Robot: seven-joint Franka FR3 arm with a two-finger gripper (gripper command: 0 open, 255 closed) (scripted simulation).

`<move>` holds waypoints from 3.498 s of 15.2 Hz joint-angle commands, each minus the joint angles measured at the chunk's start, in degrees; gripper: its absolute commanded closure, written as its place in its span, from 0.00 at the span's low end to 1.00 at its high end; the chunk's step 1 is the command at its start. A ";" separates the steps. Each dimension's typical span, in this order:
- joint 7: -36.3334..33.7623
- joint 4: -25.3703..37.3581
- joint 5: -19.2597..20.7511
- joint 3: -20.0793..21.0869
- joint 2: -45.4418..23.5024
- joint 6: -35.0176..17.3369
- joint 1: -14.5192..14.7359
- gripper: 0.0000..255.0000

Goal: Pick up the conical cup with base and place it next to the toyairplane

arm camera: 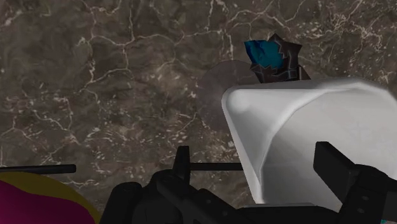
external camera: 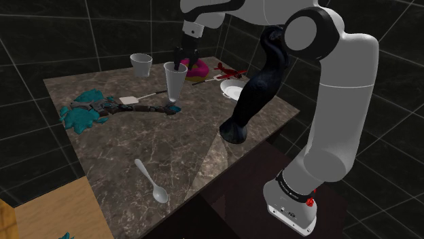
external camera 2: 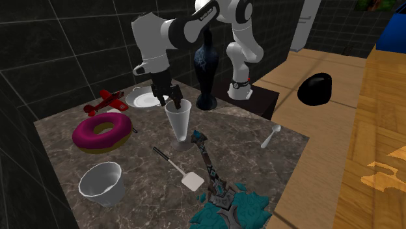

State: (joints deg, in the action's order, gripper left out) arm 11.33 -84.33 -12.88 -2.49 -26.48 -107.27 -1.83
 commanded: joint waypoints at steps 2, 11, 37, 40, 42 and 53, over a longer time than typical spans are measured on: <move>0.00 0.01 -0.01 0.00 -0.05 -0.05 0.01 0.00; 0.00 0.01 0.00 0.00 -0.04 -0.05 0.00 1.00; -3.20 17.65 0.60 -0.05 -0.04 17.31 -0.64 1.00; -3.68 21.22 0.58 -0.01 -0.84 20.04 -0.79 1.00; -4.03 23.88 0.55 0.03 -1.54 21.97 -0.92 1.00; 5.91 27.58 -0.10 -2.57 -3.01 26.20 -9.32 1.00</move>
State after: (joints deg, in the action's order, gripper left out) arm 15.86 -56.36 -12.93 -4.73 -29.77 -81.21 -10.14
